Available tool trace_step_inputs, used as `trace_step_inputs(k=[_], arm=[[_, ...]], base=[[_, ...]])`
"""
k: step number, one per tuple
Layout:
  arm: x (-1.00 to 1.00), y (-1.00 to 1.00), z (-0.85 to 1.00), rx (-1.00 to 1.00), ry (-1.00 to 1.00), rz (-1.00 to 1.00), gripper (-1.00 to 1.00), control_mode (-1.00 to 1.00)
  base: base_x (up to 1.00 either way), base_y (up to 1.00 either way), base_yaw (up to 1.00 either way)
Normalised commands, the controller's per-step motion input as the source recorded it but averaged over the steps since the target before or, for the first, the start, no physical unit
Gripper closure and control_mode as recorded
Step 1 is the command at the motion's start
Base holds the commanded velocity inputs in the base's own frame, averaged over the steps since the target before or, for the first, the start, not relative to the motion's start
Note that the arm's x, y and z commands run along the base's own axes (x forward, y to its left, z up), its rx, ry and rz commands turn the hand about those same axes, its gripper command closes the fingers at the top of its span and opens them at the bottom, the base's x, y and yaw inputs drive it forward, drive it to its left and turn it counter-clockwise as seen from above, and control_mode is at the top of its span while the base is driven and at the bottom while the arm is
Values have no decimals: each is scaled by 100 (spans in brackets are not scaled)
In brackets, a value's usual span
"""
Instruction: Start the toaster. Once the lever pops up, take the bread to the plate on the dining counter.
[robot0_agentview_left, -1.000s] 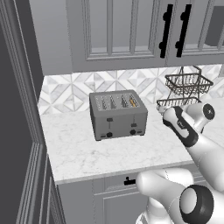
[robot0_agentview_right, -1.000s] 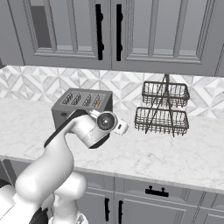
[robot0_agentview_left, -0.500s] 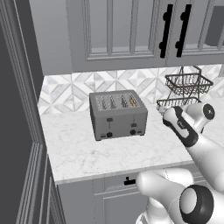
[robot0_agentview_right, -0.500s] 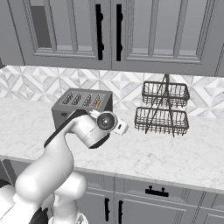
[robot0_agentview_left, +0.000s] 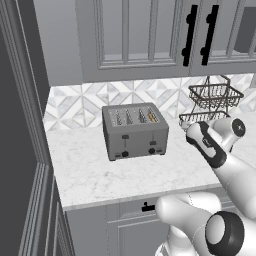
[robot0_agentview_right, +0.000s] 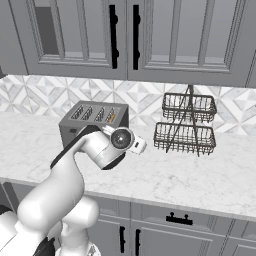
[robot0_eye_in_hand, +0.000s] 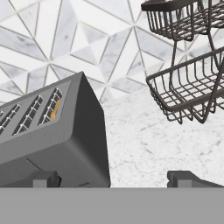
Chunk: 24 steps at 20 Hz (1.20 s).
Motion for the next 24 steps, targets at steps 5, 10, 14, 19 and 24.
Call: trace_step_inputs(k=[5,10,14,19,24], arm=[[0,0,0,0,0,0,-100,-100],[0,0,0,0,0,0,-100,-100],[0,0,0,0,0,0,-100,-100],[0,0,0,0,0,0,-100,-100],[0,0,0,0,0,0,-100,-100]], base=[[0,0,0],[0,0,0],[0,0,0],[0,0,0],[0,0,0]])
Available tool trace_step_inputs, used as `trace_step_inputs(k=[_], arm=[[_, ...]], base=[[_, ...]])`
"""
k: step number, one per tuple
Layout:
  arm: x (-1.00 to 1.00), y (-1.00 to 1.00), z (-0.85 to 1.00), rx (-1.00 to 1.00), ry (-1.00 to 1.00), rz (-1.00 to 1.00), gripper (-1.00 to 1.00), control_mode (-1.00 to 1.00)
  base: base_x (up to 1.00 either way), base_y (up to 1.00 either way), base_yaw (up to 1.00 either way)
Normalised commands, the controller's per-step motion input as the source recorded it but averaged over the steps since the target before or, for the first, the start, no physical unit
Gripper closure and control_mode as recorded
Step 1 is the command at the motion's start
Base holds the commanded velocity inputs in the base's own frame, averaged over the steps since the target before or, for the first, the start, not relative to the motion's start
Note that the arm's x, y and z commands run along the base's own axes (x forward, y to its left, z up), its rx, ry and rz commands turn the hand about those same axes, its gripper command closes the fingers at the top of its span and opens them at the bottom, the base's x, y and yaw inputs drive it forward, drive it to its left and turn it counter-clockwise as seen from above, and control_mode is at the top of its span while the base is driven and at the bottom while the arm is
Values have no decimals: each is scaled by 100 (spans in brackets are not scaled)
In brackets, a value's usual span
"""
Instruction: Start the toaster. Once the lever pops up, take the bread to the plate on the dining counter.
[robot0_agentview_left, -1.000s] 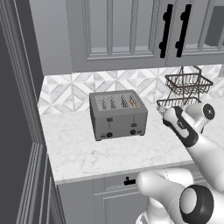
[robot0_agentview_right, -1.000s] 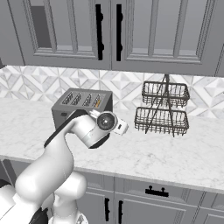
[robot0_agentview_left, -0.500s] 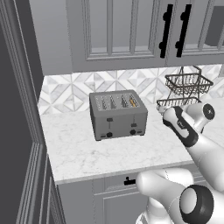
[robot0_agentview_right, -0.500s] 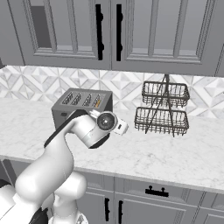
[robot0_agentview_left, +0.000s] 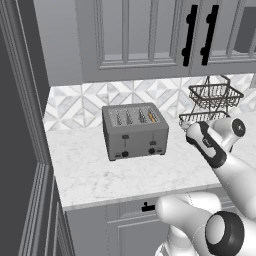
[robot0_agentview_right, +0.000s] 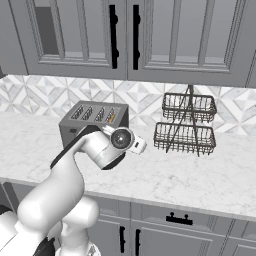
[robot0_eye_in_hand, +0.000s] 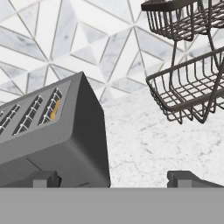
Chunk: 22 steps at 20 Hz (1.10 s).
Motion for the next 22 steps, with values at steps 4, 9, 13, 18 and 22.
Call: trace_step_inputs(k=[4,9,13,18,22], arm=[[0,0,0,0,0,0,-100,-100],[0,0,0,0,0,0,-100,-100],[0,0,0,0,0,0,-100,-100],[0,0,0,0,0,0,-100,-100],[0,0,0,0,0,0,-100,-100]], base=[[0,0,0],[0,0,0],[0,0,0],[0,0,0],[0,0,0]])
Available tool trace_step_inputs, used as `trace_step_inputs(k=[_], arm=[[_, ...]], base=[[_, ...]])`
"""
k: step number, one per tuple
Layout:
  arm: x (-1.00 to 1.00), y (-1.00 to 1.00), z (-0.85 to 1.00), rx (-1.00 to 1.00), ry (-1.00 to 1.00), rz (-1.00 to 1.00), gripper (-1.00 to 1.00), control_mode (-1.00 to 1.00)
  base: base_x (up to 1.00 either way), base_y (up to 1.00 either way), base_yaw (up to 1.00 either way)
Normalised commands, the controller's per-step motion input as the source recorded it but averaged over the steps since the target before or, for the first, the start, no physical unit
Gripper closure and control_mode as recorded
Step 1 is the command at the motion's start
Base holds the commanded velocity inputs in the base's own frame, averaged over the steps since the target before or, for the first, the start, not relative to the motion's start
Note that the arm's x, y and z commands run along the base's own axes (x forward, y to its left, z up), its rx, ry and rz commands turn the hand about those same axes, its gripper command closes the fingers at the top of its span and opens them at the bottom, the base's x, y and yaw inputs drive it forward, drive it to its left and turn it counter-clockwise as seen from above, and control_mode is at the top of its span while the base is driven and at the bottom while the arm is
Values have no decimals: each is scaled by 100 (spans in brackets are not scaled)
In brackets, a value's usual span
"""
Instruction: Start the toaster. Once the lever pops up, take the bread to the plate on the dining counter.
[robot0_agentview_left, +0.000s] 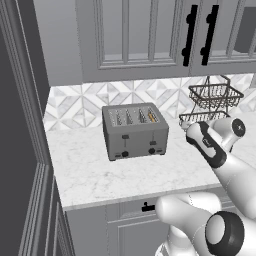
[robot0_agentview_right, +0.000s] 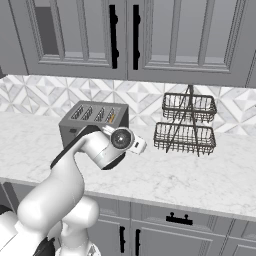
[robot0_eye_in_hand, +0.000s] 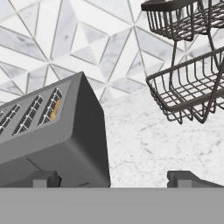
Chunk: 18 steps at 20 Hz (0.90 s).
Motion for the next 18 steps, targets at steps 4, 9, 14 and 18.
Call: trace_step_inputs(k=[4,9,14,18], arm=[[0,0,0,0,0,0,-100,-100],[0,0,0,0,0,0,-100,-100],[0,0,0,0,0,0,-100,-100],[0,0,0,0,0,0,-100,-100]], base=[[0,0,0],[0,0,0],[0,0,0],[0,0,0]])
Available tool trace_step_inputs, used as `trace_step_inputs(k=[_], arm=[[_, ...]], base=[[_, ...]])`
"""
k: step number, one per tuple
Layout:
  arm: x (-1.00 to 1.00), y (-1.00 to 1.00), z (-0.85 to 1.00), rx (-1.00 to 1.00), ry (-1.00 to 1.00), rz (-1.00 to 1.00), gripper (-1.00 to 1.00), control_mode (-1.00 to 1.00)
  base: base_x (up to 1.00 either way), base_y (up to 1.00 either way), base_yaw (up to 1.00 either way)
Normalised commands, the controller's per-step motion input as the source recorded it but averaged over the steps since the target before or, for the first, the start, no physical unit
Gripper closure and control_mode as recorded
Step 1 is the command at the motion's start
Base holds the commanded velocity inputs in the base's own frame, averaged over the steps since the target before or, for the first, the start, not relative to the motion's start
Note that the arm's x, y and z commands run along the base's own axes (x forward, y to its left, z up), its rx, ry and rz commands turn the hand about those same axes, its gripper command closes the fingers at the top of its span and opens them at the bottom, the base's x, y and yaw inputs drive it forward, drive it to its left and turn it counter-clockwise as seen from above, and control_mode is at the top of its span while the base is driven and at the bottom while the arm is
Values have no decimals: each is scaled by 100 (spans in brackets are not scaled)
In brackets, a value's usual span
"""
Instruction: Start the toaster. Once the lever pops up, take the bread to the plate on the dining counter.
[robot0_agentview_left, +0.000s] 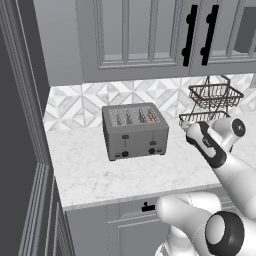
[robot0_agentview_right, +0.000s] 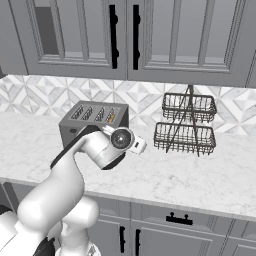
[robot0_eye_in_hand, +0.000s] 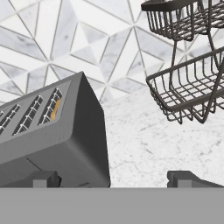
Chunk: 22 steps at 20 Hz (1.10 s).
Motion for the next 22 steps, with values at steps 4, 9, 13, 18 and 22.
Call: trace_step_inputs(k=[4,9,13,18,22], arm=[[0,0,0,0,0,0,-100,-100],[0,0,0,0,0,0,-100,-100],[0,0,0,0,0,0,-100,-100],[0,0,0,0,0,0,-100,-100],[0,0,0,0,0,0,-100,-100]], base=[[0,0,0],[0,0,0],[0,0,0],[0,0,0],[0,0,0]])
